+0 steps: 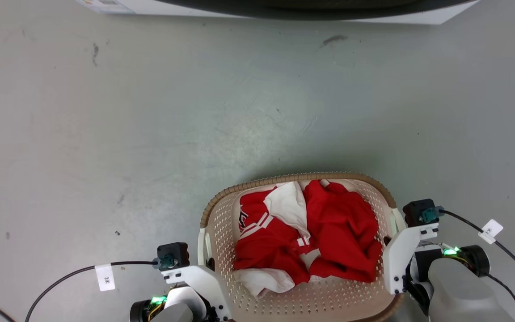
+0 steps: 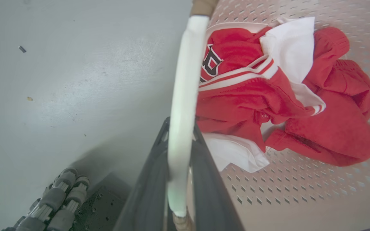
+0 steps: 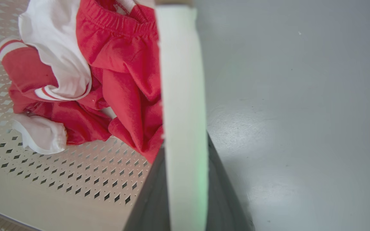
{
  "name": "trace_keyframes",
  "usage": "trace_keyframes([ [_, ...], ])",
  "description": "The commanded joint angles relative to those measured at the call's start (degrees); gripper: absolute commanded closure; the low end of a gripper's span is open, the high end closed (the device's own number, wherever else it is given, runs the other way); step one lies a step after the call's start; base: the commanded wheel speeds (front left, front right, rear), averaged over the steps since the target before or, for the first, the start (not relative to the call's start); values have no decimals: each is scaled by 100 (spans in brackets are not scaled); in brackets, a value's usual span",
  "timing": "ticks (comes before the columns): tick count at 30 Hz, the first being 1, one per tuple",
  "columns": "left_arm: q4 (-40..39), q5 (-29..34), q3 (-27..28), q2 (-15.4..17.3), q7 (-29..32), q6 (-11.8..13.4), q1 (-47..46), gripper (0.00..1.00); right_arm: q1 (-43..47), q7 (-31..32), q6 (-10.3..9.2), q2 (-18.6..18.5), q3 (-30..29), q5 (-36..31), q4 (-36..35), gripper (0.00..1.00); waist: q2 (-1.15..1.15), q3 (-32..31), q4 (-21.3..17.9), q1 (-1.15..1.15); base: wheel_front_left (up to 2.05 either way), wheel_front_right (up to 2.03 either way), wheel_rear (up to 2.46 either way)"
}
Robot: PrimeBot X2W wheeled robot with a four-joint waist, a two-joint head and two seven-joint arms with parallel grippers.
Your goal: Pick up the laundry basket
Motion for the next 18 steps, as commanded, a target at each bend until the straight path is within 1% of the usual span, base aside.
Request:
trace_keyframes([
  [1, -4, -55, 22, 0, -46, 29, -49, 100, 81, 37, -2, 53, 35, 54, 33, 100, 0, -155, 11, 0, 0, 0, 0],
  [4, 67, -74, 10, 0, -47, -2, 8, 100, 205, 106, -2, 82, 48, 183, 41, 100, 0, -464, 5, 0, 0, 0, 0],
  [8, 260, -77, -152, 0, -19, -132, 26, 100, 348, 247, -2, 135, 111, 387, 45, 100, 0, -986, -18, 0, 0, 0, 0],
  [13, 465, -82, -419, -14, 361, -329, -74, 100, 569, 547, 0, 213, 266, 714, 43, 100, 0, -1649, -81, 0, 0, 0, 0],
  [18, 629, -96, -570, -22, 792, -478, -293, 100, 647, 872, 7, 252, 390, 1034, -15, 100, 0, -2135, -179, 0, 0, 0, 0],
])
